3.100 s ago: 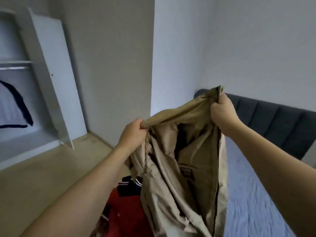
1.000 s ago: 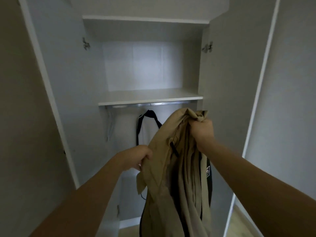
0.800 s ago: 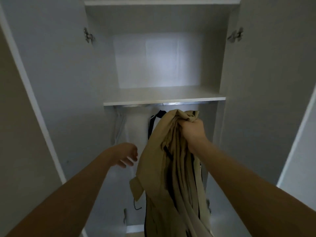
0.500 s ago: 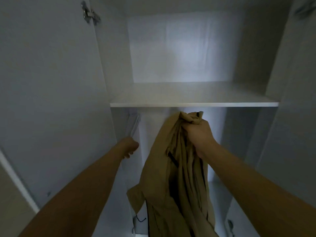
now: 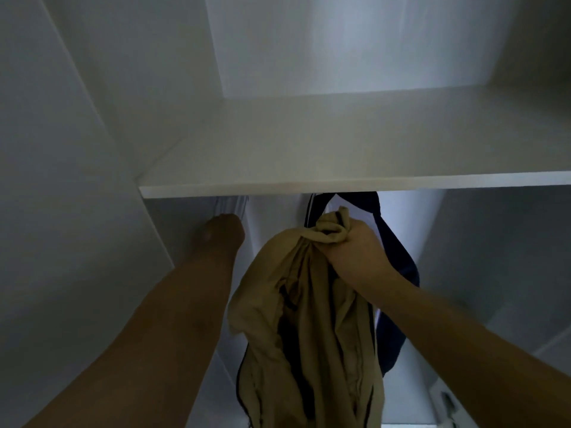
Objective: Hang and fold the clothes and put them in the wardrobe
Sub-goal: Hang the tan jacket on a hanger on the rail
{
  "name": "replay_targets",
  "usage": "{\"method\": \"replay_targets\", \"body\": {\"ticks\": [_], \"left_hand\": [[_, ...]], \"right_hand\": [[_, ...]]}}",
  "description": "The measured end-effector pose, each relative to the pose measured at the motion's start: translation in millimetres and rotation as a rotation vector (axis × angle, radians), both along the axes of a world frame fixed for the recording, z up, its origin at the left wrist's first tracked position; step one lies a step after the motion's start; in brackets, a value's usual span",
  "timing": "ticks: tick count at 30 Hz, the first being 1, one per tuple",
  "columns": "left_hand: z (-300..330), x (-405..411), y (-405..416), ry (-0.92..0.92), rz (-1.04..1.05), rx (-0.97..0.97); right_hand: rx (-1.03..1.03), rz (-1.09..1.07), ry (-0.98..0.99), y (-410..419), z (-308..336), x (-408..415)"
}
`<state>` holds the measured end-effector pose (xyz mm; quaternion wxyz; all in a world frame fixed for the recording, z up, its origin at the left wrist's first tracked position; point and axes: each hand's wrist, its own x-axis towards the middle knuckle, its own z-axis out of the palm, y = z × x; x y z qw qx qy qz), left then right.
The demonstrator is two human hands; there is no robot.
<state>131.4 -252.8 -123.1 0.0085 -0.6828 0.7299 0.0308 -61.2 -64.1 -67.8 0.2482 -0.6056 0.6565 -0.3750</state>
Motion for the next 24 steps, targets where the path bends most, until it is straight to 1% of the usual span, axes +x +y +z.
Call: {"method": "replay_targets", "body": {"ticks": [4, 6, 8, 11, 13, 15, 18, 20, 21, 24], "left_hand": [[-15.0, 0.6, -19.5, -0.149, -0.004, -0.028], [-20.1, 0.2, -24.6, -0.167, 0.001, -0.053], [-22.9, -0.8, -28.7, -0.143, 0.032, -0.046], [-28.4, -1.5, -30.1, 0.007, 0.104, -0.072], [-31.6, 0.2, -24.4, 0.150, 0.116, -0.158], [-28.9, 2.5, -9.6, 0.284, 0.138, -0.244], [-19.4, 5.7, 25.9, 0.468, 0.128, -0.264], [-11.8, 9.4, 59.3, 0.531, 0.105, -0.237], [-7.8, 11.0, 78.5, 0.552, 0.092, -0.227], [1.8, 13.8, 147.7, 0.565, 0.009, -0.218]], "right_hand": [[-0.010, 0.042, 0.000, -17.4, -6.2, -2.4], [-0.046, 0.032, -0.022, -23.4, -7.3, -3.8], [-0.055, 0.011, -0.079, -28.2, -9.5, -4.7], [-0.051, -0.020, -0.108, -34.1, -14.6, -7.8], [-0.067, -0.072, -0.142, -31.7, -15.5, -9.9], [-0.102, -0.113, -0.139, -23.5, -13.8, -11.6], [-0.087, -0.139, -0.111, -10.6, -11.1, -18.5], [-0.055, -0.111, -0.145, 1.9, -8.8, -23.1], [-0.072, -0.104, -0.121, 9.3, -8.5, -26.6], [-0.119, -0.187, -0.084, 32.3, -3.9, -41.7]]}}
